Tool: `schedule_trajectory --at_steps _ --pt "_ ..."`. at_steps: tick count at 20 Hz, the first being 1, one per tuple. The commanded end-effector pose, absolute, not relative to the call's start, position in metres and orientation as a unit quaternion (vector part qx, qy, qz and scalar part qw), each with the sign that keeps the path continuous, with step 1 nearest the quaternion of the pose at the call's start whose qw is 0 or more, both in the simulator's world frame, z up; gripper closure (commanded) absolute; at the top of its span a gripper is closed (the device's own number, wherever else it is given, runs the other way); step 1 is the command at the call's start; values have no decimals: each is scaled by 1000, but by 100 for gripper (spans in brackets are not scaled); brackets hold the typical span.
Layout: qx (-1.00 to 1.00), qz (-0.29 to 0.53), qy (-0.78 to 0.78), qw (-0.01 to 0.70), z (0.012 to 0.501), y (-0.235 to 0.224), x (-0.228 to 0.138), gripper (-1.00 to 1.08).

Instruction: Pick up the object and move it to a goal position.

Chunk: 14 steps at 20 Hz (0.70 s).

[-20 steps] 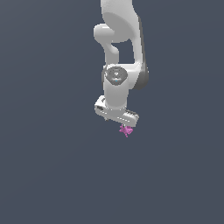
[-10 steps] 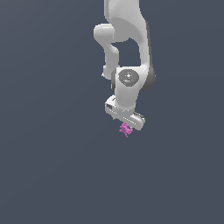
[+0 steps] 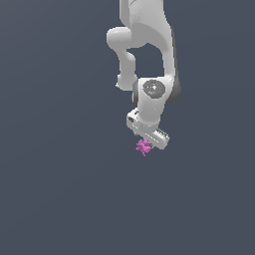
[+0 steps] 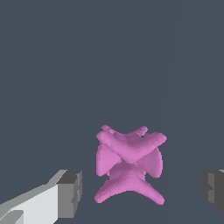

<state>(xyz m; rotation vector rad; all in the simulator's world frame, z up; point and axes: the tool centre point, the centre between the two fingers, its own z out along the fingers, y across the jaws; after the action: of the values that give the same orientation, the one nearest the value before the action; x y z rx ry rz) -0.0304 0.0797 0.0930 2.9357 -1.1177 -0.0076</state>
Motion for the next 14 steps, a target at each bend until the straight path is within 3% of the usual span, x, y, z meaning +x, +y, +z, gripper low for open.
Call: schedule_trajectory --at_steps 1,14 --pt "931 -1 -365 0 92 83 -31 -92" --pt "929 0 -369 0 74 85 -32 -92"
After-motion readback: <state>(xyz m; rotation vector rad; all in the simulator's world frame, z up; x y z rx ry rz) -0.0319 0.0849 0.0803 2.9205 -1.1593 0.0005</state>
